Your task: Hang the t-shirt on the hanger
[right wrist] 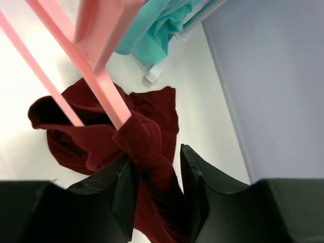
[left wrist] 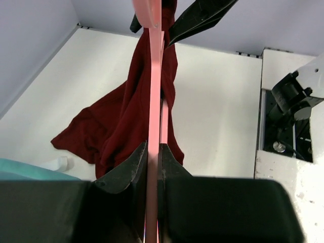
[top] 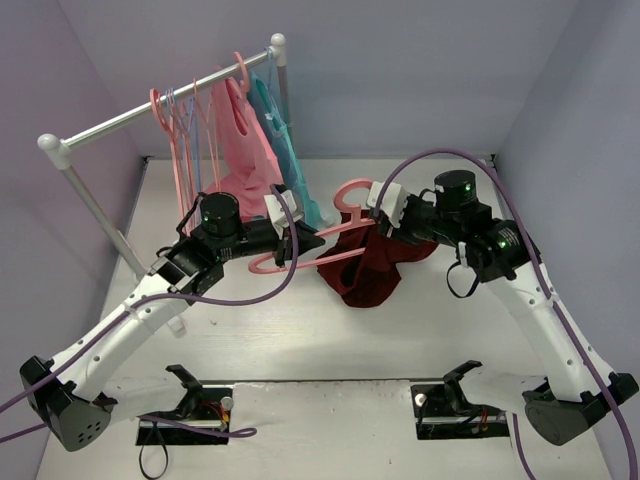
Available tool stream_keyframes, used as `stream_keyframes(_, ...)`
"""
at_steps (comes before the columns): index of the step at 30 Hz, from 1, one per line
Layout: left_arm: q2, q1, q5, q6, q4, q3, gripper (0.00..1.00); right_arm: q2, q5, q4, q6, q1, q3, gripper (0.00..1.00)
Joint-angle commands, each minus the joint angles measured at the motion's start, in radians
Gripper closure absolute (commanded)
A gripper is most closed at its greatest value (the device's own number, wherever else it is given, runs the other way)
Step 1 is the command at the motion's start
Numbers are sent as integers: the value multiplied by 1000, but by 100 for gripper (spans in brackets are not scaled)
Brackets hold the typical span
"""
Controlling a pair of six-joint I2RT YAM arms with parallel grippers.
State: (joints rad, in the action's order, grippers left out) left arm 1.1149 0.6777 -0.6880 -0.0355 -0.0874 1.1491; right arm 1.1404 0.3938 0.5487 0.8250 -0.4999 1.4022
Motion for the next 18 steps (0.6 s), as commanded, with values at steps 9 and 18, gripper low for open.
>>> stream_keyframes(9, 75, 6, -112, -49, 41, 128, 100, -27, 110, -84, -102, -31, 3, 78)
stream_keyframes(18, 118, 8, -127, -12, 113, 149, 100, -19, 152, -84, -113, -32, 26, 95)
